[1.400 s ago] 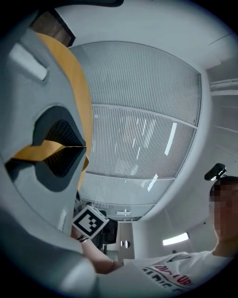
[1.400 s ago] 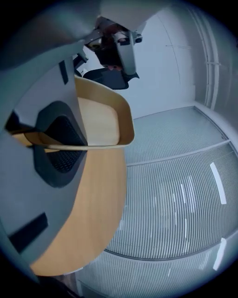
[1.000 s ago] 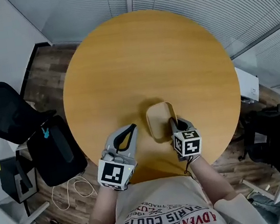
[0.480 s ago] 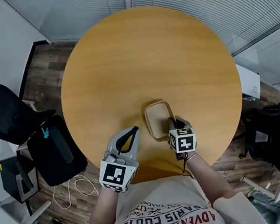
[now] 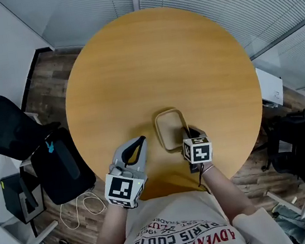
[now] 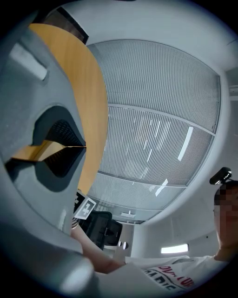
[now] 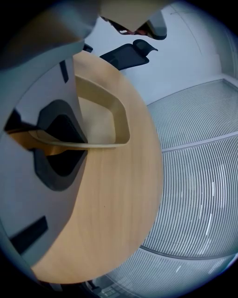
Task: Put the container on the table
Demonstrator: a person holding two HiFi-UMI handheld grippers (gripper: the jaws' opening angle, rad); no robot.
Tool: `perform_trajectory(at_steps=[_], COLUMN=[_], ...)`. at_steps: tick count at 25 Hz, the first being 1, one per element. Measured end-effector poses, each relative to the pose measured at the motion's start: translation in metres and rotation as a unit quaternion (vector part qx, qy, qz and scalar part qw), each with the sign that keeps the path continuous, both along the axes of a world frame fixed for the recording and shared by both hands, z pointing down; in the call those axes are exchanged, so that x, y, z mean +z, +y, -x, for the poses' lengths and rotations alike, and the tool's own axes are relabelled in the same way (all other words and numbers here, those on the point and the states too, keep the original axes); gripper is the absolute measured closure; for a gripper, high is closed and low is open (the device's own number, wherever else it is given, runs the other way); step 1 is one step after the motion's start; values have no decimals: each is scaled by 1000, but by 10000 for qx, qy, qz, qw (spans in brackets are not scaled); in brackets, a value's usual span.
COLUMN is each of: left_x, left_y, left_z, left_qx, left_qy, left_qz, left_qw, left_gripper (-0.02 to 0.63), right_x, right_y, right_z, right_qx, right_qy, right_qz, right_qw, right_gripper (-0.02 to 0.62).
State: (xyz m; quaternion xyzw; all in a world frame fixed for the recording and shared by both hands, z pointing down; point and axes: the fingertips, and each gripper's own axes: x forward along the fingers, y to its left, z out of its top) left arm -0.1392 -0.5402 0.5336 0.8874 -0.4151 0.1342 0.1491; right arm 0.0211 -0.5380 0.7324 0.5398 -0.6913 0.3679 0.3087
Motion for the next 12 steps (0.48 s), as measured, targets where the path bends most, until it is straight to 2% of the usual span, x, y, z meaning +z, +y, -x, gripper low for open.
perform_trajectory(at_steps=[3,4,8,12], left_x=[-4,-5,-8,-16], left_y=[-1,-1,1,10], left_z=[4,5,8,6], left_qx=[-164,-197,-250,-272], left_qy=[4,7,-9,3], left_qz=[-14,-11,-51,-124], left_qw=[9999,9998,9997,9996], left_gripper=[594,594,594,594], right_x=[-3,-6,-30,-71], right_y=[-2,-4,-8,-9], right_z=[-6,-8,-12,-2], right_qx=[110,171,270,-1], right_qy=[-139,-209,-219,-516], right_qz=[-5,-46,-360,-923], right_qw=[9998,9996,9987,9944], right_gripper=[474,463,472,552])
